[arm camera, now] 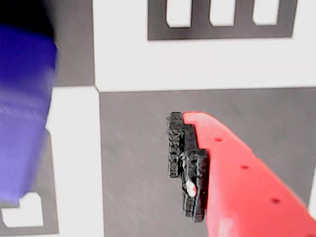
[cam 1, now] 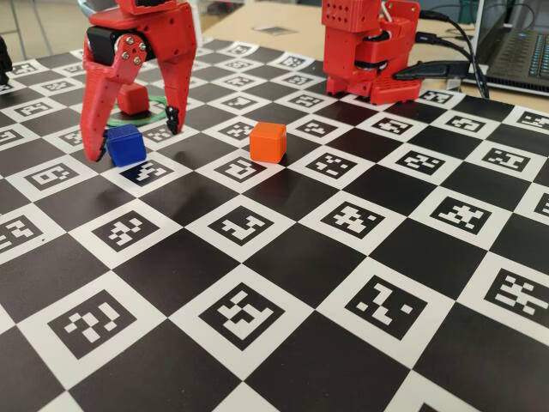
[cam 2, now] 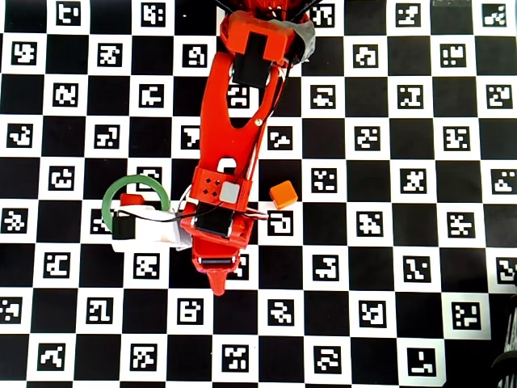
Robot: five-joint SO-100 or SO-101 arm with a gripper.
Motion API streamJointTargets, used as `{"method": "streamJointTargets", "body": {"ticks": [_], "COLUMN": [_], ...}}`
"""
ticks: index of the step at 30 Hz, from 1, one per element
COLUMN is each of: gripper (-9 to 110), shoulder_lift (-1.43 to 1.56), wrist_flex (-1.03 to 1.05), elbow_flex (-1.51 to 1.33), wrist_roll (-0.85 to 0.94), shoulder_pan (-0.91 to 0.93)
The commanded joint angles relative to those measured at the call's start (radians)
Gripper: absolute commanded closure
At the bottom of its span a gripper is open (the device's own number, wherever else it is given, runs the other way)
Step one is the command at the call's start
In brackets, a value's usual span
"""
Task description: Grab the red cube then put it in the green circle then put the blue cube on top and finally the orange cube on top
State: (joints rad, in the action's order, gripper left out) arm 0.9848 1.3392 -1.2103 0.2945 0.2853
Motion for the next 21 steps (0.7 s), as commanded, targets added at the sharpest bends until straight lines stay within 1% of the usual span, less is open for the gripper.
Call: {"method": "streamJointTargets", "body": {"ticks": [1, 10, 21], "gripper": [52, 52, 51], "shoulder_lift": [0.028, -0.012, -0.026], "wrist_flex": [-0.014, -0.006, -0.018], "elbow_flex": [0.1, 0.17, 0.179], "wrist_roll": [0.002, -0.006, -0.02], "shoulder_pan": [0.012, 0.006, 0.002]}}
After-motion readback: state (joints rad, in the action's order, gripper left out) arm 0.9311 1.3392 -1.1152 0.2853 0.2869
